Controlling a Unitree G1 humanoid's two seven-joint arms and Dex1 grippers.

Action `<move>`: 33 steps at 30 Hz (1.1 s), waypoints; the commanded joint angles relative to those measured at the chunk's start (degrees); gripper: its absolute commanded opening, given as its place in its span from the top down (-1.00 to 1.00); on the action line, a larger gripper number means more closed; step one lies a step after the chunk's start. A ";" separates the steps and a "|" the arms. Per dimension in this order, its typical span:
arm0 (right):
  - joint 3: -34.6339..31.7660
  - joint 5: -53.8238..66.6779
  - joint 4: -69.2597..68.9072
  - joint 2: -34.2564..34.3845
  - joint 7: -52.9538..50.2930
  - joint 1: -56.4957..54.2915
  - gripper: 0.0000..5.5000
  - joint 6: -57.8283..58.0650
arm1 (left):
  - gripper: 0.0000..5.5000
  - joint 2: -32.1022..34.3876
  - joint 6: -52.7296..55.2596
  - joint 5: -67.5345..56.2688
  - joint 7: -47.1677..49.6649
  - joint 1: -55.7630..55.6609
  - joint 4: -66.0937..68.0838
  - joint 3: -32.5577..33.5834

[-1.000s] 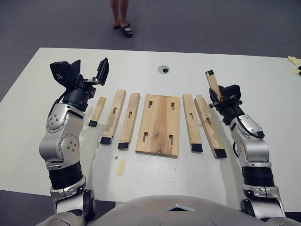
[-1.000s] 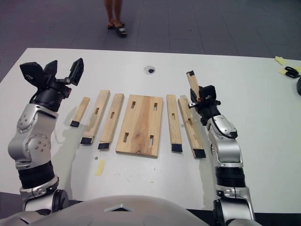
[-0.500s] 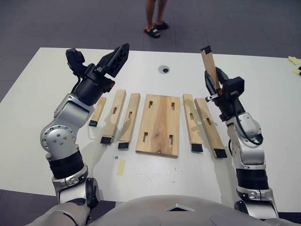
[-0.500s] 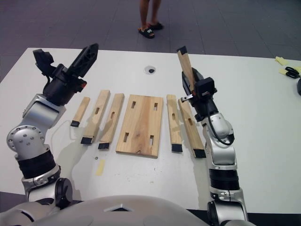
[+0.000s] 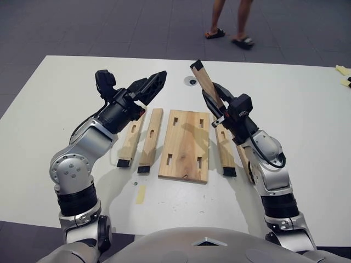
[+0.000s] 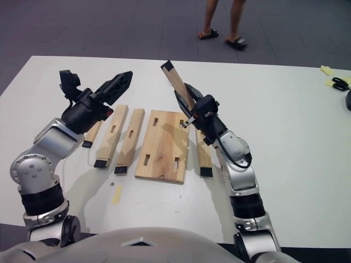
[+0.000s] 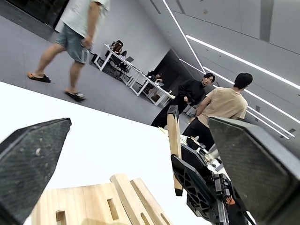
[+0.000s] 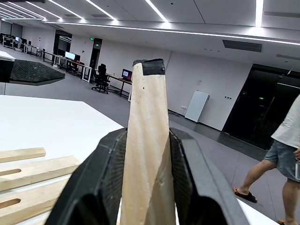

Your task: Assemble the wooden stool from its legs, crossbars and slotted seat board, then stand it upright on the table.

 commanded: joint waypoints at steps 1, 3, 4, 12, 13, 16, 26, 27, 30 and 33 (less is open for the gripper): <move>-0.22 -0.08 0.30 0.64 -0.36 -0.19 0.53 -0.25 | -0.96 0.34 -0.56 1.88 -0.11 0.19 -0.65 -2.15; -0.25 -0.19 0.11 0.73 -0.49 -0.01 0.53 -0.15 | -0.96 0.34 -0.69 2.12 -0.20 0.48 -0.91 -2.86; -0.38 -0.27 -0.16 0.72 -0.65 0.12 0.53 0.02 | -0.96 0.37 -0.65 2.20 -0.35 0.35 -0.86 -3.17; -1.94 -0.96 -3.11 0.82 -3.27 3.33 0.53 0.93 | -0.96 1.27 -0.27 6.59 -3.24 -3.06 1.33 -7.60; -1.76 -1.00 -3.53 0.81 -3.30 3.68 0.53 1.19 | -0.96 1.33 -0.19 6.73 -3.53 -3.08 1.37 -7.71; -1.08 -0.79 -4.13 0.95 -2.96 3.69 0.53 1.89 | -0.96 1.29 -0.33 7.32 -4.05 -3.11 2.06 -7.90; 3.71 0.61 -3.84 3.20 0.58 0.98 0.53 1.31 | -0.96 -5.40 0.37 0.58 -0.24 -5.72 3.85 -7.55; 4.23 0.84 -3.94 3.47 0.97 0.84 0.53 1.21 | -0.96 -5.59 0.76 0.16 0.46 -5.90 4.15 -7.68; 5.84 0.90 -4.56 4.07 1.95 0.72 0.53 0.90 | -0.96 -4.68 2.00 1.83 1.66 -6.24 4.35 -9.32; 6.69 0.01 -4.81 4.11 2.12 1.02 0.53 0.47 | -0.96 -4.13 2.86 2.77 2.93 -6.89 3.96 -10.08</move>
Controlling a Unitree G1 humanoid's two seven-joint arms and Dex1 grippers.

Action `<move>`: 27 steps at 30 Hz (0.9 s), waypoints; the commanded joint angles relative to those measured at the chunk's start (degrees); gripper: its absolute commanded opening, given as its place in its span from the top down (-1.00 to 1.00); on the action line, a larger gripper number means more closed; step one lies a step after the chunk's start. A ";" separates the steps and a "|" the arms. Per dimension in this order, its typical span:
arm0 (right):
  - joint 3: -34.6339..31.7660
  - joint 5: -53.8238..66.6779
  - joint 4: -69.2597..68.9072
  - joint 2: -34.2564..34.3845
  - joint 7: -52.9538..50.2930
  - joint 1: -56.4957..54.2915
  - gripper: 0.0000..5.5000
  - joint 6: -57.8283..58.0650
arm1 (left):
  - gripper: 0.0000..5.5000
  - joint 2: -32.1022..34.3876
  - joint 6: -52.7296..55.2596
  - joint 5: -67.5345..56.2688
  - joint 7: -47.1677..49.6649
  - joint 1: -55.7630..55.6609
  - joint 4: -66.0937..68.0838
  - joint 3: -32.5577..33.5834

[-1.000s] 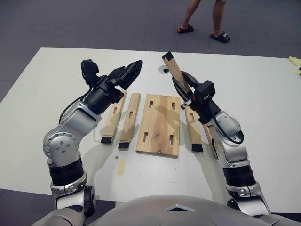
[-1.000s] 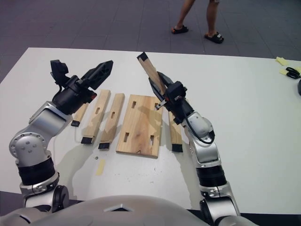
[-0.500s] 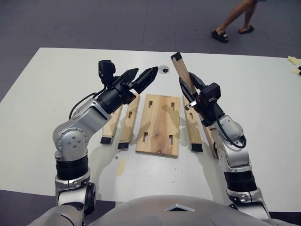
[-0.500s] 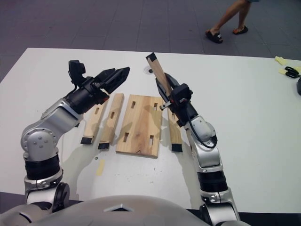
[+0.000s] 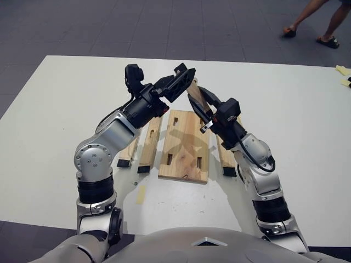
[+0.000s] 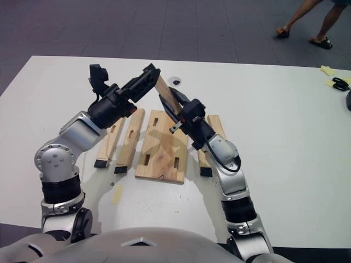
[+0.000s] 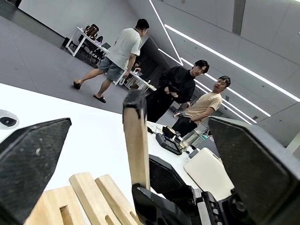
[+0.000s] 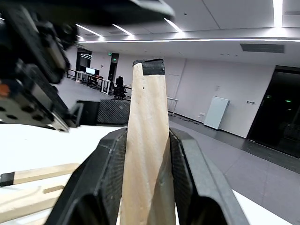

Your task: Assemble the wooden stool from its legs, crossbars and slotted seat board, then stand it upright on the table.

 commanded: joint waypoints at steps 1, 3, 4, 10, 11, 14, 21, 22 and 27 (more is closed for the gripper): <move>0.97 -0.98 -1.01 -0.01 0.22 -0.43 0.53 -0.86 | -0.89 0.75 1.46 1.58 2.30 -1.47 -0.48 -0.91; 1.34 -1.99 -0.89 -0.23 0.10 -0.33 0.53 -1.35 | -0.80 0.48 1.48 1.61 3.28 -1.97 -0.77 -0.91; 1.37 -2.25 -0.89 -0.29 0.05 -0.14 0.53 -1.53 | -0.72 -0.03 1.26 1.51 3.76 -2.32 -0.90 -0.89; 1.21 -3.98 -0.56 -0.61 -0.36 0.34 0.53 -2.38 | -0.37 -1.98 0.33 0.72 5.74 -3.67 -1.44 -0.62; 1.14 -4.15 -0.51 -0.55 -0.54 0.33 0.53 -2.46 | -0.31 -2.16 0.36 0.88 5.77 -3.70 -1.46 -0.77; 0.94 -4.47 -0.34 -0.44 -1.04 0.21 0.53 -2.62 | -0.13 -2.49 0.32 1.39 5.65 -3.75 -1.43 -1.00; -0.10 -3.75 0.14 0.00 -2.39 -0.18 0.53 -2.02 | 0.25 -2.33 0.20 1.73 5.05 -3.07 -1.50 -1.01; -0.25 -3.28 0.14 0.15 -2.40 -0.16 0.53 -1.59 | 0.35 -2.39 0.12 1.89 4.98 -3.11 -1.33 -1.05; -0.85 -1.28 -0.33 0.64 -2.10 -0.12 0.53 0.57 | 0.65 -2.88 -0.64 3.53 4.73 -3.63 -0.51 -1.57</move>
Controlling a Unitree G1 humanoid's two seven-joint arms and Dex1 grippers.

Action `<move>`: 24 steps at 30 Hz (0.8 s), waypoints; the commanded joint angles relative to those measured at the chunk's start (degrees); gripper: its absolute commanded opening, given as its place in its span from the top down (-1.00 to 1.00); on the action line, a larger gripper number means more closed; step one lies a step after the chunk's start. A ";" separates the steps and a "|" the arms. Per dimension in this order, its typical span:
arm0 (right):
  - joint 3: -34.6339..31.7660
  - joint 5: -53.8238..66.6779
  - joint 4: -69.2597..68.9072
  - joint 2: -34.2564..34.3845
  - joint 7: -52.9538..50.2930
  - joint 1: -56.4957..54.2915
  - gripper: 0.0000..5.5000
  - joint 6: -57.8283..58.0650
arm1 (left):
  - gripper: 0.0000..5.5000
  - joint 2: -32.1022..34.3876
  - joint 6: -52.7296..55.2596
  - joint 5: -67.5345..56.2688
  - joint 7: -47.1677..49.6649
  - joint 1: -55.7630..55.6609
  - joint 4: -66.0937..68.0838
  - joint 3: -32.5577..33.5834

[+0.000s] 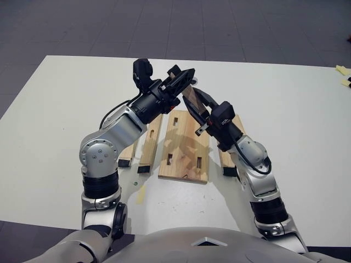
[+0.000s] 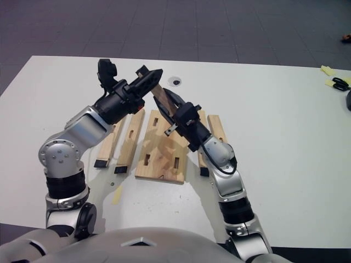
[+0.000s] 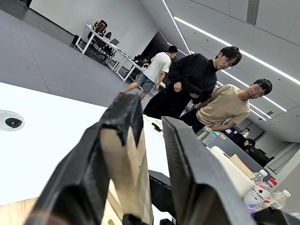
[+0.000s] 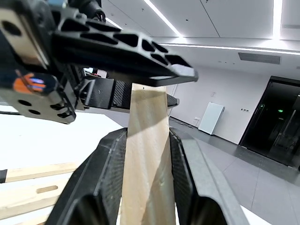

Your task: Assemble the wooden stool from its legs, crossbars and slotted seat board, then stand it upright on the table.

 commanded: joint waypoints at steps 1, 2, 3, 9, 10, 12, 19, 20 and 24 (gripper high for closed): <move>-0.71 1.43 -0.40 0.33 -0.16 -0.38 0.53 1.91 | 0.70 -0.46 -0.83 1.93 -0.45 -0.68 0.54 -0.67; -0.75 1.52 -0.48 0.28 -0.17 -0.38 0.53 2.08 | 0.76 -0.38 -1.07 2.60 -0.53 -0.88 0.65 -0.78; -0.78 1.54 -0.56 0.19 -0.23 -0.37 0.53 2.20 | 0.78 -0.26 -1.40 3.43 -0.63 -1.06 0.75 -0.95; -1.05 0.95 -0.64 -0.22 -0.66 -0.04 0.53 2.78 | 0.79 -0.91 -3.25 6.96 0.15 -3.27 1.56 -0.38; -1.15 0.75 -0.59 -0.33 -0.85 0.06 0.53 3.05 | 0.79 -0.71 -3.47 7.46 0.18 -3.82 1.68 -0.03; -1.71 0.50 -0.34 -0.49 -1.50 0.22 0.34 3.56 | 0.81 -0.22 -3.80 8.43 0.34 -4.94 1.88 0.85; -4.53 0.58 0.17 -1.32 -3.10 0.67 -0.03 4.29 | 0.85 4.91 -5.54 16.07 1.48 -7.82 0.85 3.99; -4.79 0.52 0.15 -1.38 -3.29 0.87 -0.08 4.29 | 0.85 5.46 -5.13 16.07 1.97 -7.49 0.38 5.03; -6.06 0.43 0.06 -1.61 -4.57 1.80 -0.31 4.39 | 0.85 8.59 -3.21 15.97 2.49 -3.81 -2.20 8.69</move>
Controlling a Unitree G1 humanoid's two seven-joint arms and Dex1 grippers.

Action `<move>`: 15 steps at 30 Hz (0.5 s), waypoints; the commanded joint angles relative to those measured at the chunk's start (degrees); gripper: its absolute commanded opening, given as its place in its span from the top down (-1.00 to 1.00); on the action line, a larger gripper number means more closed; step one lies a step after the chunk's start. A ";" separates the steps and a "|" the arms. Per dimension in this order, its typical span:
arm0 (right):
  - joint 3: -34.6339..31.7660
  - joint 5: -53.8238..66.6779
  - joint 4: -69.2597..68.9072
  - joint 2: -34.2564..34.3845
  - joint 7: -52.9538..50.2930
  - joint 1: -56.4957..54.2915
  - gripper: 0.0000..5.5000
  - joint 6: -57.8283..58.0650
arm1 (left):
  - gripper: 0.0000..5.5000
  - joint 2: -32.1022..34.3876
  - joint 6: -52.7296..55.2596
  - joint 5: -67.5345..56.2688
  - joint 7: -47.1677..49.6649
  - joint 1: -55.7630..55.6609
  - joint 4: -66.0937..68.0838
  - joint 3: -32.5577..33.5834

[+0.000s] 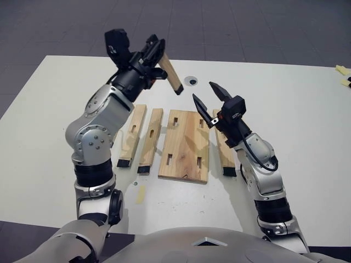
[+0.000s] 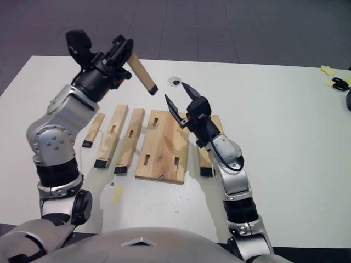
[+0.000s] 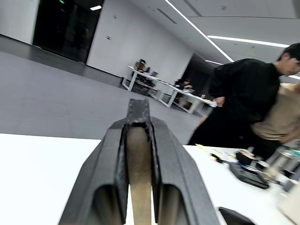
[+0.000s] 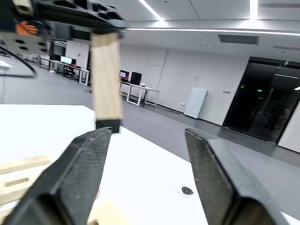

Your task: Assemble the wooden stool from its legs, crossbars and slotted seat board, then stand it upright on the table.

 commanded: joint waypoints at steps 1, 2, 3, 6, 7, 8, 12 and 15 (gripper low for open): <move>-2.37 -0.33 0.02 -0.29 -1.84 1.57 -0.36 0.92 | 0.85 3.68 1.99 0.88 0.69 5.08 -3.15 3.64; -3.18 -0.43 -0.14 -0.36 -2.57 2.28 -0.41 0.98 | 0.85 4.60 2.28 1.59 0.57 7.27 -3.85 4.10; -3.87 -0.53 -0.22 -0.48 -3.10 2.87 -0.47 0.98 | 0.85 5.24 2.74 2.17 0.54 9.52 -4.74 4.21; -5.20 -0.72 -0.24 -0.75 -4.02 3.95 -0.64 0.95 | 0.85 4.03 3.36 2.52 1.38 16.24 -6.81 4.45; -5.48 -0.86 -0.24 -0.79 -4.27 4.16 -0.70 0.93 | 0.85 3.32 3.07 3.18 1.65 18.63 -7.15 4.34; -5.73 -0.96 -0.32 -0.82 -4.50 4.36 -0.76 0.93 | 0.85 2.67 2.80 3.65 1.91 20.36 -7.25 4.31; -6.26 -1.34 -0.48 -0.53 -5.50 4.93 -0.95 0.90 | 0.85 0.90 -0.52 6.70 2.29 22.07 -5.72 4.90; -5.87 -1.52 -0.47 -0.29 -5.83 5.11 -0.96 0.96 | 0.85 -0.27 -1.59 7.77 2.16 22.42 -5.17 4.77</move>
